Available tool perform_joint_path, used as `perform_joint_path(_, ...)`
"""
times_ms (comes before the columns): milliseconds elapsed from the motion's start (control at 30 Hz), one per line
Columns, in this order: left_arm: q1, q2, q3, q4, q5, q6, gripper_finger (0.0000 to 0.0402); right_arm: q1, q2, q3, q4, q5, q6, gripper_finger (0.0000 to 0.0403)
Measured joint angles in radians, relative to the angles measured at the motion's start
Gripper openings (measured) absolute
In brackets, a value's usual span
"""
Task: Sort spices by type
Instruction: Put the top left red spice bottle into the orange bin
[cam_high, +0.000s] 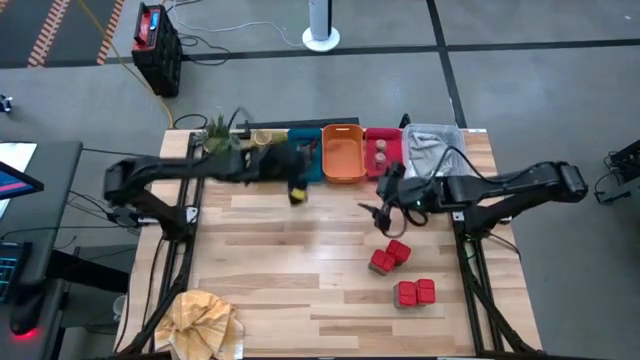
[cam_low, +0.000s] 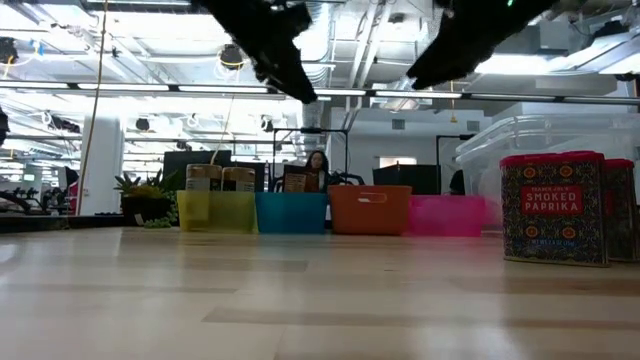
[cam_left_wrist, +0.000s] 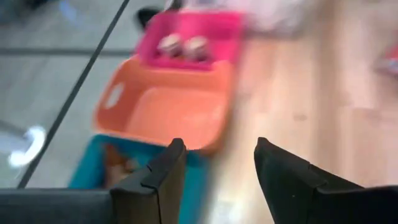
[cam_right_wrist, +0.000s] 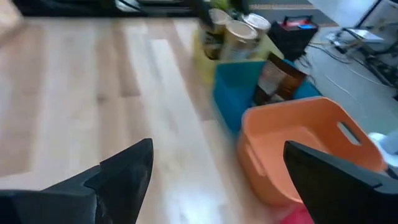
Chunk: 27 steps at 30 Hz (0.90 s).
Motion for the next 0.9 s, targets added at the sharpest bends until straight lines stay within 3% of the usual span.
perform_joint_path(133, -0.15, -0.109, -0.193, 0.205, -0.012, -0.082, 0.0174, 0.09, 0.021, 0.036, -0.035, 0.011, 0.066, 0.0385)
perform_joint_path(267, -0.276, -0.191, -0.287, 0.257, -0.046, -0.154, 0.0174, 0.153, 0.06, 0.038, -0.099, 0.012, 0.184, 0.0385)
perform_joint_path(533, -0.447, -0.243, -0.293, 0.327, -0.284, -0.136, 0.0173, 0.272, 0.144, 0.121, -0.399, 0.009, 0.466, 0.0385)
perform_joint_path(900, -0.505, -0.221, -0.293, 0.337, -0.305, -0.127, 0.0173, 0.372, 0.443, 0.342, -0.663, -0.088, 0.512, 0.0385)
